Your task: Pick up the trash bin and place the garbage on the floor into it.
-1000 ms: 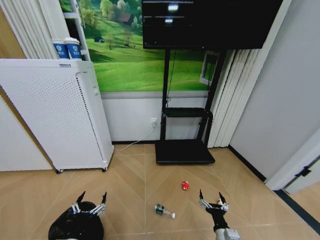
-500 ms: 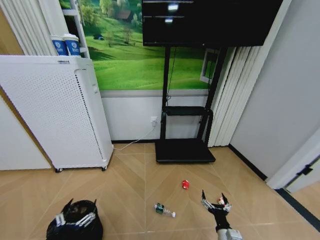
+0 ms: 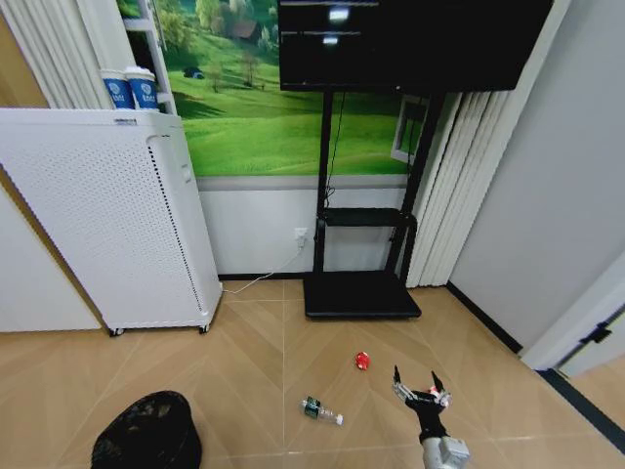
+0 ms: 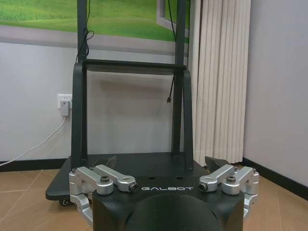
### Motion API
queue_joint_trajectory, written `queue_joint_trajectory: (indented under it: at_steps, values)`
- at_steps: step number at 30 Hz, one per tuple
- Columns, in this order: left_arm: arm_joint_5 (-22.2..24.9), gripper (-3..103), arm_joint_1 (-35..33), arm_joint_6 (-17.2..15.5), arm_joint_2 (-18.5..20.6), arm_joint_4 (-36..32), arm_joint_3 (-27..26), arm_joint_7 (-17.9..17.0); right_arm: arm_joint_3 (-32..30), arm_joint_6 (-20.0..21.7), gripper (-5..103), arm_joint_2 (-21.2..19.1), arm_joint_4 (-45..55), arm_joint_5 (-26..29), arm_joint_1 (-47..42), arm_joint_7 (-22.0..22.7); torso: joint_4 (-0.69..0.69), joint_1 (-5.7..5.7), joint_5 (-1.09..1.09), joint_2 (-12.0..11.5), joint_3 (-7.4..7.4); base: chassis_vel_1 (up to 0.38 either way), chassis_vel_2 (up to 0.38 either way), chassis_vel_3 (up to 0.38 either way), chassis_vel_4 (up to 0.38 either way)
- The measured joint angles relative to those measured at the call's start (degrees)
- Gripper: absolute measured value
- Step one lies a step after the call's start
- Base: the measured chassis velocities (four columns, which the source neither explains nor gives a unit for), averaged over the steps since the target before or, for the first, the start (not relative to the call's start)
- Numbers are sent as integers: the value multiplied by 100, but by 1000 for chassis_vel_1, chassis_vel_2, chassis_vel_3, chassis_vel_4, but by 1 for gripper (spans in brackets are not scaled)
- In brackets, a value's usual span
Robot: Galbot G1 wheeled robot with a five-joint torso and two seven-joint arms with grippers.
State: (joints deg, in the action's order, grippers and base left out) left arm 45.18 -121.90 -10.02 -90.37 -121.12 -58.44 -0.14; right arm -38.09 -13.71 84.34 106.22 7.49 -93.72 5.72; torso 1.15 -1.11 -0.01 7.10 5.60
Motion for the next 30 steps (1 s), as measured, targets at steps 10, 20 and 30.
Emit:
queue_joint_trajectory:
  at_steps: [10, 20, 30]
  values:
    - [695, 100, 475, -471, 81, 79, 65, -444, -80, -6, 100, -32, -9, 66, -76, 0, -1, -5, 1, 14, 10, 0, 0, 0, 0]
    - [1316, 100, 448, -558, 104, 47, -167, -711, -74, -7, 100, -34, -43, 78, -116, 5, -2, -7, 1, 23, 15, 0, 0, 0, 0]
    - [1352, 100, 795, -891, 211, 254, -290, -997, -69, -7, 100, -69, -99, 117, -120, 7, 0, -8, 0, 27, 19, 0, 0, 0, 0]
